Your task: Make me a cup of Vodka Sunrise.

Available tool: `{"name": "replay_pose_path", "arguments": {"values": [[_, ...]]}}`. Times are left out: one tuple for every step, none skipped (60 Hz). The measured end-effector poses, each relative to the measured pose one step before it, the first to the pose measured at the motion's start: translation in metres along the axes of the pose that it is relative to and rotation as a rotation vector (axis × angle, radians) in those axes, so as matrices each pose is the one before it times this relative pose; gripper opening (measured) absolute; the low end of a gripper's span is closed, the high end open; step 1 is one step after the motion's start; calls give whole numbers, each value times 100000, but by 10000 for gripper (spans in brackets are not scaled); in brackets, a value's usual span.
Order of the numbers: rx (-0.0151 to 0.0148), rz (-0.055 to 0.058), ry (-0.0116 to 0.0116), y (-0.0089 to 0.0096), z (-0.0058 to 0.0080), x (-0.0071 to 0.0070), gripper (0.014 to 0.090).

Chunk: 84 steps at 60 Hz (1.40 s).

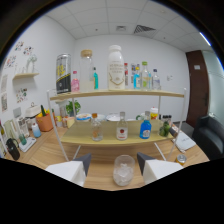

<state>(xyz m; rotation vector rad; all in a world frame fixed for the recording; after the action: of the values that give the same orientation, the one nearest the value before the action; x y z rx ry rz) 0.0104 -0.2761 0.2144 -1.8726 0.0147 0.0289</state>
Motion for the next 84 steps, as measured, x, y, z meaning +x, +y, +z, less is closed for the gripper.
{"name": "replay_pose_path", "arguments": {"values": [[380,-156,-132,-414,516,-441,859],[471,24,-353,-435,540,-479,860],[455,279,-494,-512,477,-536,859],[535,275,-507,-364,640,-444,862],[258,255,-299,-297,564,-367,864],[219,252,-322,-267,603,-354,862],[183,248,-448,-257,648,-384,861],[68,229,-441,-233,640,-372,855],[21,146,-356,-222,660,-332,853],[-26,92,-263,-209,675,-300,847],[-96,-36,-267,-162,658,-277,837],[-156,-67,-237,-134,678,-242,832],[-8,-78,-122,-124,684,-254,826],[-98,-178,-59,-105,658,-183,817],[-56,-260,-19,-88,626,-141,809],[-99,-377,116,-97,618,-129,800],[-252,-309,168,-36,591,-179,790],[-242,-351,166,7,595,-50,782],[-339,-283,171,33,552,-74,772],[-362,-146,138,26,548,-51,765],[-434,-24,100,101,510,-43,758],[-480,-10,82,115,516,-44,753],[-584,-140,134,149,499,-44,743],[-519,-304,123,162,449,21,730],[-786,-156,44,246,422,18,715],[-817,-224,378,128,523,-49,698],[-827,-136,312,206,414,60,676],[-810,-143,400,197,407,84,653],[-762,-64,327,204,358,59,629],[-670,-32,220,159,314,40,604],[-486,51,19,123,270,-5,581],[-309,142,153,86,234,43,560],[-206,192,208,69,183,46,538],[-81,180,146,104,47,99,514],[93,147,236,-74,92,9,490],[452,240,-19,-104,92,52,462],[515,259,-138,-102,49,18,432],[475,159,-426,-77,19,-98,407],[262,70,-731,-39,10,-102,376],[91,-137,218,3,-6,53,372],[-20,-164,526,19,-6,98,372],[32,-389,202,20,-3,10,372],[87,-526,-83,4,-1,-52,371],[91,-583,-99,-21,7,-24,370],[77,-442,-89,3,-12,-47,367],[56,-393,-77,-9,3,-24,367],[-21,-262,-76,12,-13,-19,365],[57,-308,-58,-57,-36,28,365],[-144,-226,-85,34,-26,-29,364],[-93,-356,-150,23,-24,-27,364],[-58,-251,-124,-16,-45,-18,364],[54,-240,-144,-45,-87,-23,362],[129,-252,-222,-65,-103,-28,360],[193,-324,-127,-88,-125,-16,360],[193,-392,-66,-95,-138,-6,360],[0,-473,-4,-114,-141,15,361],[185,-415,-70,-127,-192,6,362],[334,-311,-160,-156,-213,-13,359],[445,-126,-170,-191,-261,-9,359],[516,3,-242,-222,-282,-6,359],[477,34,-276,-223,-296,-10,359],[385,-31,-249,-217,-307,0,358],[363,9,-145,-219,-338,22,357],[445,7,125,-250,-300,19,356],[459,97,27,-227,-367,65,355],[484,147,20,-239,-374,67,356],[418,244,-120,-197,-412,7,357],[431,418,-192,-196,-374,3,357],[355,549,-185,-152,-380,-1,357],[309,614,-33,-131,-402,20,355],[377,623,11,-121,-405,26,355],[514,629,-37,-132,-388,15,357],[492,495,-217,-93,-378,-7,356],[296,342,-314,-15,-356,-27,356],[238,320,-116,23,-318,-2,356],[194,390,1,78,-346,-4,355],[165,391,-6,129,-319,-17,355],[22,283,-282,169,-289,-70,357],[-228,100,-287,306,-229,-59,356],[-360,142,-181,386,-204,-42,355],[-383,228,63,419,-149,-15,354],[-360,341,201,460,-140,42,355],[-363,341,108,484,-89,4,354],[-516,283,-131,519,-70,-51,354]]}}
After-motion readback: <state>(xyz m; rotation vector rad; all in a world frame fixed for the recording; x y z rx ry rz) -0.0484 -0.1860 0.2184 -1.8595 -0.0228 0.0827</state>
